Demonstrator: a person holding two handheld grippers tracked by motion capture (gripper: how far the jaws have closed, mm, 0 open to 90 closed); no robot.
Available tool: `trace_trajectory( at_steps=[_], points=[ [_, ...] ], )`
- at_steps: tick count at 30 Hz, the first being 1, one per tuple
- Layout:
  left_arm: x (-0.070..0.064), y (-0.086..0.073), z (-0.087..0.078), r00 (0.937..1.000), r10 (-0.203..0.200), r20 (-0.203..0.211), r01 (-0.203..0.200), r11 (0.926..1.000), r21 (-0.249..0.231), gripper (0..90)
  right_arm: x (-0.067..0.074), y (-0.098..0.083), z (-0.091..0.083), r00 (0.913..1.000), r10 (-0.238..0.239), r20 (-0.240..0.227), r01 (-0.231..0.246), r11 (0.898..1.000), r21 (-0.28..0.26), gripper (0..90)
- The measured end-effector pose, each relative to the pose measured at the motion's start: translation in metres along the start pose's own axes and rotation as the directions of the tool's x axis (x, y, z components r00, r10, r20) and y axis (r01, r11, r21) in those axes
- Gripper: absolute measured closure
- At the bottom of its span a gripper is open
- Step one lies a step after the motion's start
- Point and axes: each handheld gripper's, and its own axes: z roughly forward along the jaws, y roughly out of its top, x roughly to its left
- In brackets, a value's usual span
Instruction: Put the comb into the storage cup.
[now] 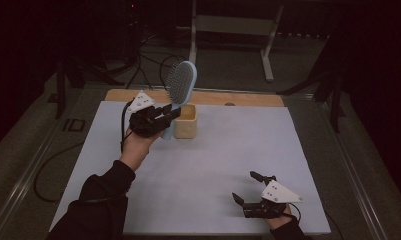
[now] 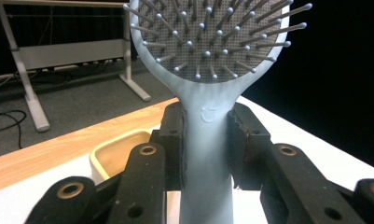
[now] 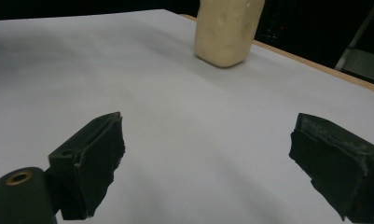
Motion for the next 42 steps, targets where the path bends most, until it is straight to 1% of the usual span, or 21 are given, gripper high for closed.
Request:
trace_trajectory(
  at_steps=[5,7,8,9,11,15,17,24,25,27,28,32,33,37,39,40,41,42],
  points=[
    [0.003,0.005,0.01,0.9999,-0.011,0.0,0.011,0.9999,-0.013,69.6,0.0,0.0,0.0,1.0,0.001,-0.001,-0.001,1.0,0.001,9.3],
    [0.003,0.006,0.012,1.0,-0.01,-0.001,0.01,0.9999,-0.013,69.6,0.0,0.0,0.0,1.0,0.001,-0.001,-0.001,1.0,0.001,9.3],
    [0.003,0.006,0.013,1.0,-0.003,-0.001,0.003,0.9999,-0.011,69.6,0.0,0.0,0.0,1.0,0.001,-0.001,-0.001,1.0,0.001,9.3],
    [0.002,0.008,0.018,1.0,0.002,-0.002,-0.002,0.9999,-0.013,69.6,0.0,0.0,0.0,1.0,0.0,-0.001,0.0,1.0,0.003,9.3],
    [0.002,0.01,0.022,1.0,-0.005,0.003,0.005,0.9998,-0.019,69.6,0.0,0.0,0.0,1.0,0.001,-0.002,-0.001,1.0,0.002,9.3],
    [0.002,0.014,0.028,1.0,-0.006,0.004,0.006,0.9996,-0.027,69.6,0.0,0.0,0.0,1.0,0.002,-0.002,-0.002,1.0,0.0,9.3],
    [0.002,0.016,0.031,1.0,0.002,0.004,-0.002,0.9995,-0.033,69.6,0.0,0.0,0.0,1.0,0.005,-0.002,-0.005,1.0,-0.003,9.3],
    [0.004,0.022,0.04,1.0,-0.009,-0.003,0.009,0.9989,-0.045,69.6,-0.001,0.0,-0.001,1.0,0.004,-0.005,-0.004,1.0,-0.005,9.3],
    [0.005,0.022,0.041,0.9999,-0.012,-0.01,0.011,0.9987,-0.05,69.6,-0.001,0.0,-0.001,1.0,0.006,-0.004,-0.006,1.0,-0.006,9.3],
    [0.007,0.023,0.043,0.9997,-0.022,-0.005,0.022,0.9982,-0.056,69.7,-0.001,0.0,-0.001,1.0,0.008,-0.005,-0.008,1.0,-0.007,9.3],
    [0.007,0.024,0.044,0.9997,-0.023,-0.01,0.022,0.9981,-0.057,69.6,-0.001,0.0,-0.001,1.0,0.009,-0.005,-0.009,1.0,-0.007,9.3],
    [0.011,0.023,0.048,0.9995,-0.025,-0.022,0.023,0.9972,-0.071,69.7,-0.001,0.0,-0.001,1.0,0.006,-0.006,-0.006,1.0,-0.007,9.3],
    [0.012,0.022,0.05,0.9993,-0.033,-0.019,0.031,0.9965,-0.077,69.7,-0.001,0.0,-0.001,1.0,0.006,-0.005,-0.007,1.0,-0.007,9.3],
    [0.018,0.02,0.056,0.9989,-0.041,-0.025,0.039,0.9959,-0.082,69.7,-0.001,0.0,-0.001,1.0,0.006,-0.006,-0.006,1.0,-0.007,9.3],
    [0.02,0.019,0.06,0.9989,-0.034,-0.033,0.031,0.9956,-0.088,69.6,-0.001,0.0,-0.001,1.0,0.006,-0.007,-0.006,1.0,-0.007,9.3],
    [0.022,0.019,0.062,0.9988,-0.041,-0.028,0.038,0.9952,-0.09,69.7,-0.001,0.0,-0.001,1.0,0.006,-0.006,-0.006,1.0,-0.007,9.3],
    [0.023,0.018,0.063,0.9985,-0.045,-0.03,0.042,0.9949,-0.092,69.7,-0.001,0.0,-0.001,0.9999,0.008,-0.007,-0.008,1.0,-0.007,9.3],
    [0.024,0.018,0.065,0.9986,-0.04,-0.036,0.036,0.9952,-0.091,69.7,-0.001,0.0,-0.001,1.0,0.008,-0.006,-0.008,1.0,-0.007,9.3]
  ],
)
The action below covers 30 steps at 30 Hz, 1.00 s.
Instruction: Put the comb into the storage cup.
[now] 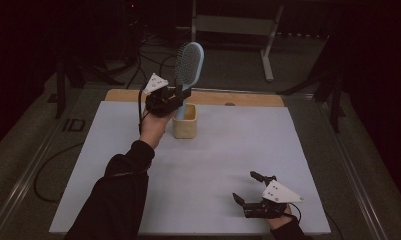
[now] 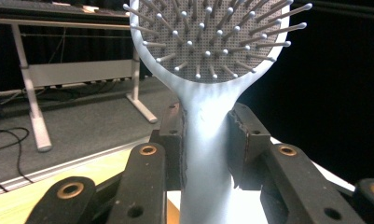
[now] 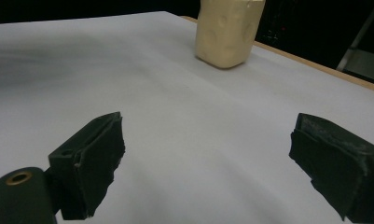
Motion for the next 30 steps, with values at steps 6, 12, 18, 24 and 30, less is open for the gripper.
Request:
trace_trajectory(
  at_steps=[6,12,18,24,30],
  points=[
    [0.004,-0.002,0.011,1.0,0.006,0.003,-0.006,1.0,-0.001,69.7,0.0,0.0,0.0,1.0,0.004,0.0,-0.004,1.0,-0.003,9.3],
    [0.01,-0.003,0.019,0.9996,-0.023,0.014,0.024,0.9995,-0.021,69.6,0.0,0.0,0.0,1.0,0.005,-0.003,-0.005,1.0,-0.004,9.3],
    [0.012,-0.006,0.028,1.0,-0.001,0.006,0.001,0.9998,-0.019,69.6,-0.001,0.0,-0.001,1.0,0.004,-0.004,-0.004,1.0,-0.009,9.3],
    [0.019,-0.008,0.034,0.9998,-0.022,-0.003,0.021,0.9982,-0.056,69.6,-0.001,0.0,0.0,0.9999,0.007,-0.011,-0.007,1.0,-0.007,9.3],
    [0.023,-0.014,0.039,0.9995,-0.019,-0.027,0.018,0.9986,-0.05,69.6,-0.001,0.0,-0.001,0.9998,0.016,-0.01,-0.016,1.0,-0.008,9.3]
  ],
)
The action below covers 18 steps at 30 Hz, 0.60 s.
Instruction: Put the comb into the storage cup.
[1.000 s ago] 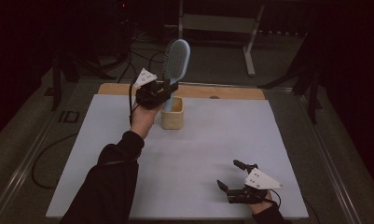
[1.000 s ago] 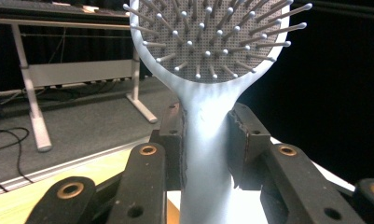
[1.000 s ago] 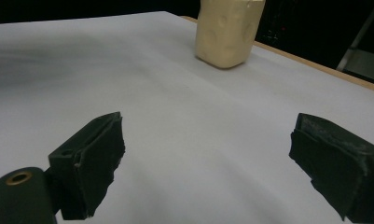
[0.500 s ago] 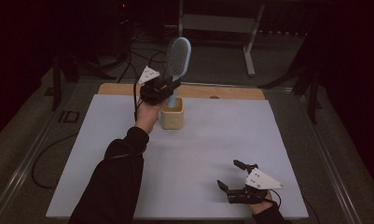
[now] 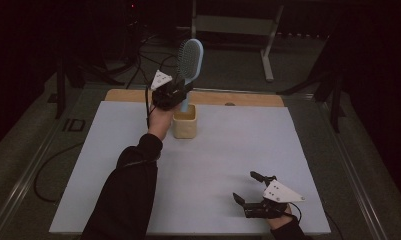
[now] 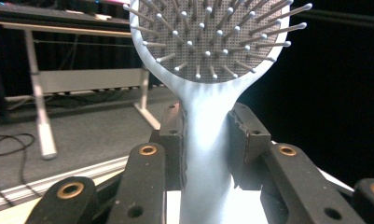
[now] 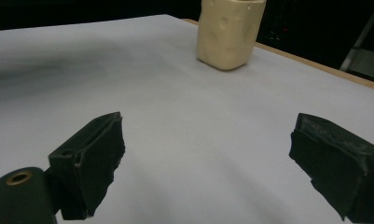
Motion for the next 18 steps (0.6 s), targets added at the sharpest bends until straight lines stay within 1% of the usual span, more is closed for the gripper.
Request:
trace_trajectory(
  at_steps=[2,3,5,9,11,12,15,16,18],
  points=[
    [0.001,-0.003,0.002,0.9999,0.009,-0.007,-0.009,1.0,-0.004,69.6,0.0,0.0,0.0,1.0,0.001,-0.002,-0.001,1.0,0.002,9.3],
    [0.001,-0.004,0.002,1.0,0.007,-0.004,-0.007,1.0,-0.006,69.6,0.0,0.0,0.0,1.0,0.001,-0.003,-0.001,1.0,0.002,9.3],
    [0.002,-0.006,0.003,0.9999,0.008,-0.012,-0.008,0.9999,-0.01,69.6,0.0,0.0,0.0,1.0,0.003,-0.004,-0.003,1.0,0.002,9.3],
    [0.003,-0.008,0.004,0.9997,0.022,-0.014,-0.022,0.9997,-0.011,69.6,0.0,0.0,0.001,1.0,0.001,-0.003,-0.001,1.0,0.0,9.3],
    [0.003,-0.01,0.004,0.9998,0.017,-0.011,-0.017,0.9997,-0.019,69.6,0.0,0.0,0.001,1.0,0.003,-0.003,-0.003,1.0,-0.001,9.3],
    [0.003,-0.011,0.005,0.9996,0.024,-0.016,-0.024,0.9995,-0.021,69.6,0.0,-0.001,0.001,1.0,0.003,-0.002,-0.003,1.0,-0.001,9.3],
    [0.004,-0.015,0.006,0.9992,0.031,-0.024,-0.031,0.9994,-0.012,69.6,0.0,-0.001,0.001,1.0,0.005,-0.002,-0.005,1.0,-0.002,9.3],
    [0.003,-0.017,0.006,0.9992,0.026,-0.03,-0.027,0.9995,-0.015,69.6,0.0,-0.001,0.001,1.0,0.004,-0.002,-0.004,1.0,-0.002,9.3],
    [0.004,-0.019,0.006,0.9996,0.02,-0.022,-0.02,0.9997,-0.015,69.7,0.0,-0.001,0.001,1.0,0.003,-0.001,-0.003,1.0,-0.002,9.3]
  ],
)
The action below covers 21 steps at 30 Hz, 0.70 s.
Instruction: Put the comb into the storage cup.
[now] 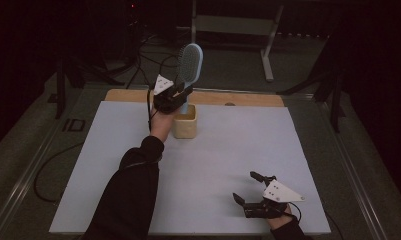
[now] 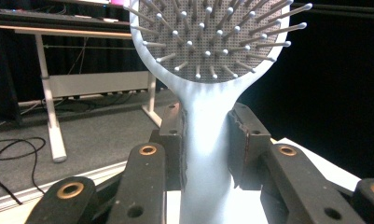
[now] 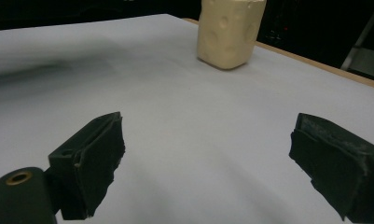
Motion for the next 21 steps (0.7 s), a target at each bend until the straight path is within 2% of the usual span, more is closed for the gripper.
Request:
trace_trajectory(
  at_steps=[7,13,21],
  points=[
    [0.002,-0.01,0.001,1.0,-0.001,-0.009,0.001,1.0,0.007,69.6,0.0,0.0,0.0,1.0,-0.002,-0.001,0.002,1.0,0.0,9.3],
    [0.001,-0.017,0.001,1.0,0.003,0.001,-0.003,1.0,0.004,69.6,0.0,0.0,0.0,1.0,-0.001,-0.003,0.001,1.0,-0.001,9.3],
    [0.003,-0.03,0.0,0.9999,0.001,-0.013,-0.001,1.0,0.01,69.6,0.0,0.0,0.0,1.0,0.0,-0.002,0.0,1.0,0.0,9.3]
  ],
)
